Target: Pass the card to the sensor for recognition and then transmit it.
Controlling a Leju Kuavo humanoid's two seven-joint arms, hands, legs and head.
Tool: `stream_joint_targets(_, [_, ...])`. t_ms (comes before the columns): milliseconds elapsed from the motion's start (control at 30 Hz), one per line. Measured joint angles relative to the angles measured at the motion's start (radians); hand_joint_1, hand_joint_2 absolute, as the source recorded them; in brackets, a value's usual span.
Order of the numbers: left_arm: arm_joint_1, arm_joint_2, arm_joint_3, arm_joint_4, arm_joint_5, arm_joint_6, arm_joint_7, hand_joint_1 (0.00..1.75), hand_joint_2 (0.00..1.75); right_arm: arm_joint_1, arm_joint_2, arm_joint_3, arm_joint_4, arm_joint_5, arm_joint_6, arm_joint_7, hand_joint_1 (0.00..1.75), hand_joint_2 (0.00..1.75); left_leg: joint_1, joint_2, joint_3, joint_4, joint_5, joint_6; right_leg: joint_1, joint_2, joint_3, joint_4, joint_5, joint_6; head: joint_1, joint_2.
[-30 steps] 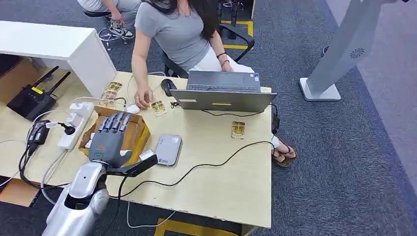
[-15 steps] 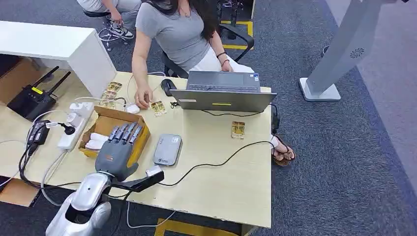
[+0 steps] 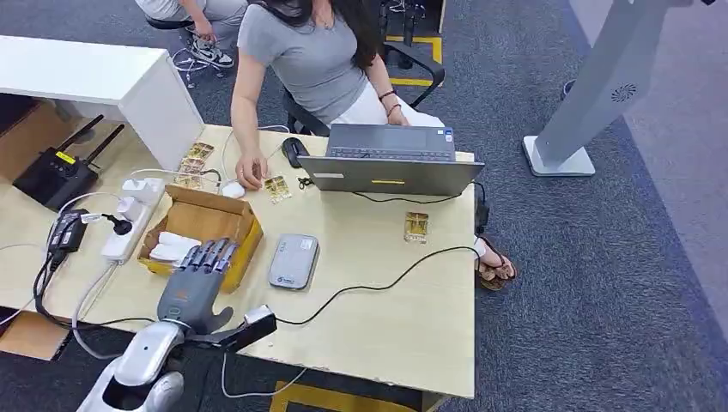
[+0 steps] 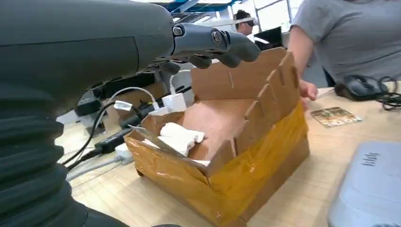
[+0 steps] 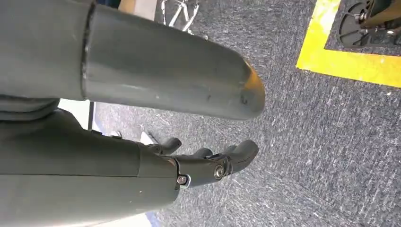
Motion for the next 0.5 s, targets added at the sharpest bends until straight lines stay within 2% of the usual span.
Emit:
stream_joint_targets(233, [-0.005,-0.003,0.028,0.021,0.011,0.006,0.01,0.0,1.75,0.001,0.0,-0.005,0.0,0.015,0.004,-0.002,0.0,0.0,0.0,0.0,0.0,0.0,0.0,0.0,0.0,0.0,0.0,0.0,0.0,0.0,0.0,0.0])
stream_joint_targets(500, [-0.048,-0.018,0.113,0.108,0.047,0.025,0.008,0.0,1.75,0.001,0.0,-0.012,0.0,0.048,0.013,0.0,0.0,0.0,0.0,0.0,0.0,0.0,0.0,0.0,0.0,0.0,0.0,0.0,0.0,0.0,0.0,0.0])
